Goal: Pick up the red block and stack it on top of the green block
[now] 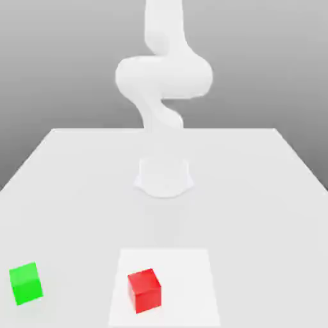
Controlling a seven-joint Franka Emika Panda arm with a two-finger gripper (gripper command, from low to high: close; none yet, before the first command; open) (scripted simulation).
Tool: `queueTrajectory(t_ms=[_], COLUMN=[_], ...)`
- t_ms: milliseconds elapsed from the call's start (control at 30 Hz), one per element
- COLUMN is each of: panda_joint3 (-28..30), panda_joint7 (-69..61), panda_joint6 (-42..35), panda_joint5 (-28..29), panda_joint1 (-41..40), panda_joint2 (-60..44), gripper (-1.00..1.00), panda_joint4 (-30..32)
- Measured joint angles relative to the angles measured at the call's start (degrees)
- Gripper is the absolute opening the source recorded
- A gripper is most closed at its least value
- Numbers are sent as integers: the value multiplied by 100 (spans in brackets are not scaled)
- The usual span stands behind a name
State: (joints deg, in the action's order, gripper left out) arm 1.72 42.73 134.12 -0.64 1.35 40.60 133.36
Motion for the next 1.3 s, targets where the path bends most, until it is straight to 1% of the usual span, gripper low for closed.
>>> queueTrajectory(t_ms=[267, 500, 633, 767, 933, 967, 1167, 1300], panda_joint3=[498, 747, 789, 803, 523, 461, 430, 602], panda_joint7=[-1033, -1917, -2352, -2653, -2978, -3009, -3023, -2834], panda_joint6=[757, 1404, 1776, 2180, 2991, 3104, 3155, 2680], panda_joint5=[-243, -449, -468, -344, -684, -726, -745, -484], panda_joint1=[378, 535, 510, 441, 227, 175, 148, 266], panda_joint2=[-1701, -3160, -3983, -4787, -5818, -5955, -6023, -5448], gripper=[0, 0, 0, 0, 0, -100, -100, -100], panda_joint4=[512, 950, 1202, 1427, 1327, 1307, 1296, 1387])
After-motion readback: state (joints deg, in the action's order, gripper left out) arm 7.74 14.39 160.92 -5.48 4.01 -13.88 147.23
